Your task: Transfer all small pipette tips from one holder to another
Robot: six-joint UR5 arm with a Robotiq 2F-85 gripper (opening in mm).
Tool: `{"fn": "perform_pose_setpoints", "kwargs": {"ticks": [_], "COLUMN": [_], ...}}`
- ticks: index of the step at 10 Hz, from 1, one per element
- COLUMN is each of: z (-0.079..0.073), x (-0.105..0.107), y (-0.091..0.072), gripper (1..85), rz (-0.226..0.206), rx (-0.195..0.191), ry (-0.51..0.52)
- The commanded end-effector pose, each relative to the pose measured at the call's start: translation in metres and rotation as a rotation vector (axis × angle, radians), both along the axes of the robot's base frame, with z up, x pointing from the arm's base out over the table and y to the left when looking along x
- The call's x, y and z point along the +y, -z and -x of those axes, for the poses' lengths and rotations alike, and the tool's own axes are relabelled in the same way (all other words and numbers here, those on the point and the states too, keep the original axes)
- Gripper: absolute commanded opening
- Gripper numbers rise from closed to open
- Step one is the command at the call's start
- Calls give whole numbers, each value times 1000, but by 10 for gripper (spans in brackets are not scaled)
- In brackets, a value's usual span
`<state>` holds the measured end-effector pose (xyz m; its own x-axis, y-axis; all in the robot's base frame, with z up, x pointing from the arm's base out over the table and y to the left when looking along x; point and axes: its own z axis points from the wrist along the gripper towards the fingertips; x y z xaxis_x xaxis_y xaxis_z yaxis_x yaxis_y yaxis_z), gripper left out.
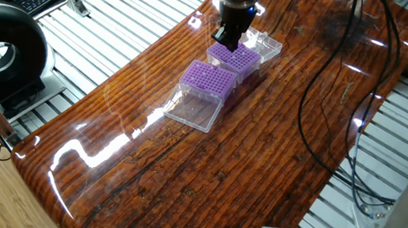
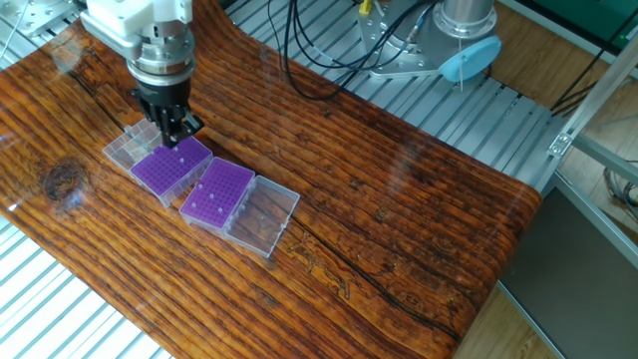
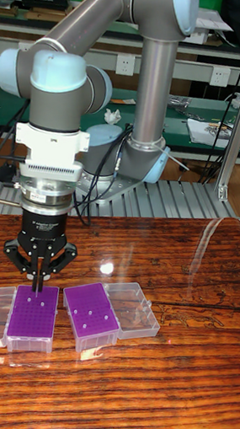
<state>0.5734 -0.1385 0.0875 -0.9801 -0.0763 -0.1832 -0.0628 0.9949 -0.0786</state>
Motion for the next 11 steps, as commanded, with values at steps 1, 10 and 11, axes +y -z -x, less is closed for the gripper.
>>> {"fn": "perform_pose_setpoints", "kwargs": {"ticks": [1,10,11], "z": [-8,-16,-15], "x": [-3,-7,-7], "y": [2,7,8], "gripper": [13,13,13], "rz": [-9,-31,-31], "rx": [-19,-52,-52], "ry": [-19,-24,-22]}}
